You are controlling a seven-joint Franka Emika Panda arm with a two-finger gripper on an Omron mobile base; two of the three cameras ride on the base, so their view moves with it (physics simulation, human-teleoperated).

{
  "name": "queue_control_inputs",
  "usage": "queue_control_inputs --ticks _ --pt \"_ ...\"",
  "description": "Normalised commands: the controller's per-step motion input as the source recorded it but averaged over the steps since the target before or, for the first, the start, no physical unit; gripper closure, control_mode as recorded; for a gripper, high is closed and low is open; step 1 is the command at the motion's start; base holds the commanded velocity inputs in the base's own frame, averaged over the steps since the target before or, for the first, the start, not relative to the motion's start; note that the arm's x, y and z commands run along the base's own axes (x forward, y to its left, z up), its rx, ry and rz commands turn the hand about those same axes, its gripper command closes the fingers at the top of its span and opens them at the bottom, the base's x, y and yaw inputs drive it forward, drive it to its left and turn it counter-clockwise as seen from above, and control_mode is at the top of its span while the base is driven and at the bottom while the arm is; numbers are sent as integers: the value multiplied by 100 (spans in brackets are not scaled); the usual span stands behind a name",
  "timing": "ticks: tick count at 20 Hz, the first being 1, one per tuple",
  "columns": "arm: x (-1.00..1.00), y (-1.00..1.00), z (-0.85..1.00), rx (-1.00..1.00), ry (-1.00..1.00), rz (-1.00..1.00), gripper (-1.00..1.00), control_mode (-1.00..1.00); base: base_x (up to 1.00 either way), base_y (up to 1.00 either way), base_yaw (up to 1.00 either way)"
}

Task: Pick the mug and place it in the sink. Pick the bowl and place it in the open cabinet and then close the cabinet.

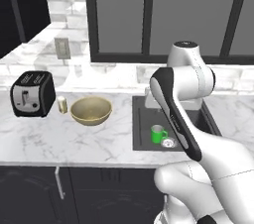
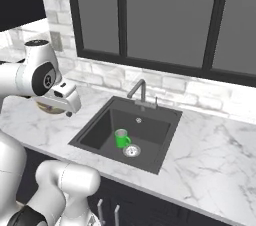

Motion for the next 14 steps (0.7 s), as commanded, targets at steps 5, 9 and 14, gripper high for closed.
queue_control_inputs --ticks 5,9,14 --pt "0 0 0 0 0 0 -100 100 7 31 20" --pt "0 0 0 0 0 0 -100 100 16 56 14" --pt "20 43 0 10 6 14 -100 -100 0 0 0"
